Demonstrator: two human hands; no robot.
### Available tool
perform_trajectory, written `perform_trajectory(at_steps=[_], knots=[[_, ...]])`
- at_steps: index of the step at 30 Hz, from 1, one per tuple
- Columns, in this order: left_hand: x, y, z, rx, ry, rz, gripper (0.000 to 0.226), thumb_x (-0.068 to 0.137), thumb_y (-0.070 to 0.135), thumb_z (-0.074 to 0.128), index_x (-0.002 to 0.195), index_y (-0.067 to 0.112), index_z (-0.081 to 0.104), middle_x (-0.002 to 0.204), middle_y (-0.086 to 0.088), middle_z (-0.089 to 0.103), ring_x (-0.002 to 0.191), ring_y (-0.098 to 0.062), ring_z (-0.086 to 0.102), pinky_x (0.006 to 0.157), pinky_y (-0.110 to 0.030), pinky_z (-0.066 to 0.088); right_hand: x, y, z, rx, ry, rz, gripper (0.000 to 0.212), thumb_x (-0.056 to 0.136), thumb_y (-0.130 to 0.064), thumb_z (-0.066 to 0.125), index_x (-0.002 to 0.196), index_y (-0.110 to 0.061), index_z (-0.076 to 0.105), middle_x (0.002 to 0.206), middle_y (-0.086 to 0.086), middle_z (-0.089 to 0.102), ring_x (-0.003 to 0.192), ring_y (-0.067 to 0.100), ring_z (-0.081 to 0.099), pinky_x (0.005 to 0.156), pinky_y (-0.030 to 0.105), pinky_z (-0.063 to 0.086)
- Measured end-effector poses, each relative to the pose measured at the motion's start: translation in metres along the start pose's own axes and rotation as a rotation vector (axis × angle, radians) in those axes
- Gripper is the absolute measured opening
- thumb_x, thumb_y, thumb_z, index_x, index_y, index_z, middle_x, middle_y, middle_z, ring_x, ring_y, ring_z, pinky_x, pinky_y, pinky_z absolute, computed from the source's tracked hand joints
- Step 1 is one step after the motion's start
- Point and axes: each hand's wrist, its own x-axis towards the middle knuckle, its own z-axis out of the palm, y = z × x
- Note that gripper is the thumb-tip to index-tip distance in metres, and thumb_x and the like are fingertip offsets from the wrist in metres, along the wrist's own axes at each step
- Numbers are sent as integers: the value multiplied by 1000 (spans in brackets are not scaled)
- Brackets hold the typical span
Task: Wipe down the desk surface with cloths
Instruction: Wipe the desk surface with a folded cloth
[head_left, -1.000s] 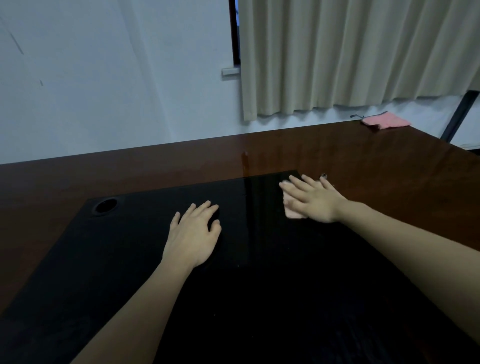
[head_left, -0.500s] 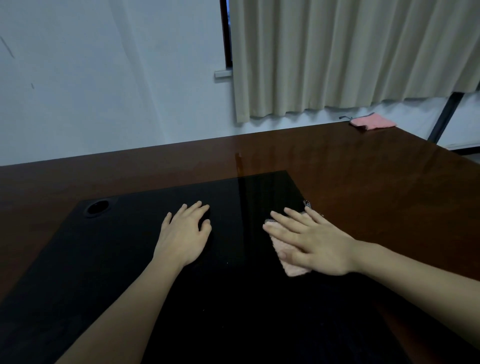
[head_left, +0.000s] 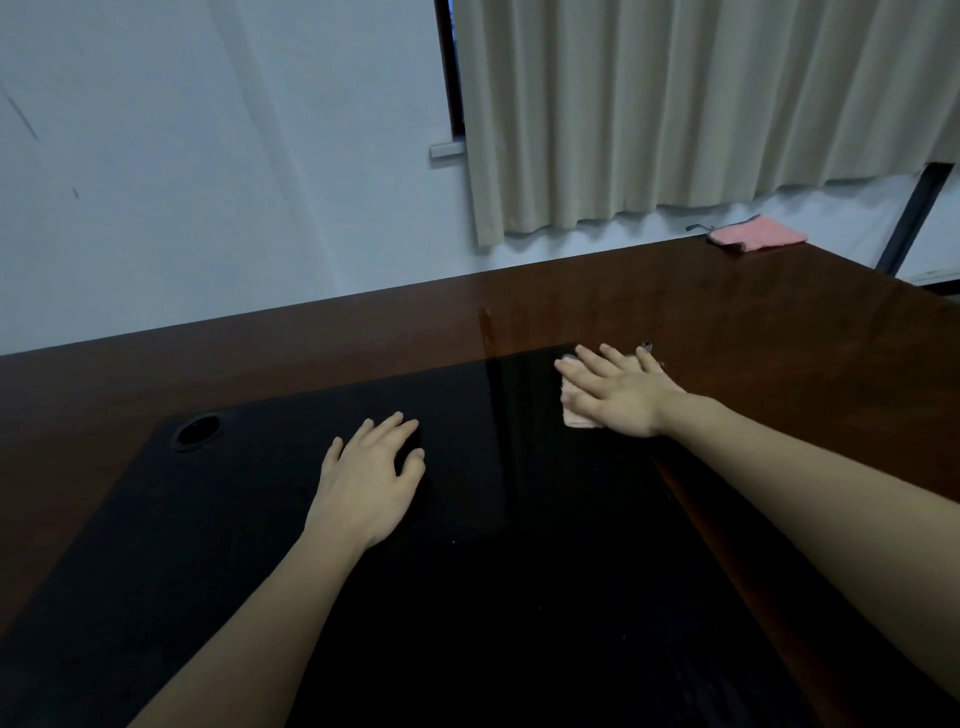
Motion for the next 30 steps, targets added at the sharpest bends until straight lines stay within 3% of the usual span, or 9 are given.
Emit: perform_trajectory(at_steps=[4, 7, 10, 15, 22, 30], knots=[[-2, 2, -2, 52, -13, -3, 52, 106, 47, 33, 157, 36, 30, 167, 13, 20, 156, -17, 11, 126, -49, 5, -47, -23, 8, -45, -25, -157, 62, 104, -63, 13, 158, -47, -12, 168, -10, -17, 155, 19, -16, 123, 53, -12], [-1, 6, -6, 138, -29, -5, 54, 105, 51, 31, 157, 38, 29, 167, 13, 19, 156, -18, 11, 125, -52, 3, -100, -36, 14, -43, -59, -307, 68, 92, -74, 2, 154, -51, -15, 165, -15, -22, 152, 13, -23, 123, 49, -17], [5, 25, -10, 55, -8, 15, 53, 106, 50, 33, 157, 36, 32, 166, 12, 22, 155, -18, 14, 125, -52, 5, -127, -28, 22, -27, -54, -359, 71, 86, -77, -1, 153, -56, -13, 164, -19, -23, 150, 8, -27, 123, 45, -19], [16, 81, 5, 14, -56, 139, 53, 106, 49, 34, 157, 36, 30, 167, 12, 20, 156, -19, 11, 125, -51, 4, -95, 5, 15, 0, -28, -227, 60, 102, -66, 17, 155, -53, -9, 165, -17, -18, 153, 11, -22, 123, 45, -17], [30, 110, 35, 46, -121, 181, 55, 106, 51, 31, 159, 38, 23, 169, 14, 10, 156, -19, 0, 124, -50, -3, 0, 49, -4, 3, 8, 12, 62, 103, -64, 16, 159, -47, -6, 169, -11, -12, 156, 18, -12, 124, 52, -9], [32, 106, 42, 27, -96, 194, 55, 105, 51, 30, 159, 40, 21, 168, 15, 9, 156, -17, 0, 125, -48, -3, 13, 36, -3, -15, 10, -25, 63, 103, -64, 14, 159, -46, -8, 169, -9, -14, 156, 20, -13, 123, 53, -11]])
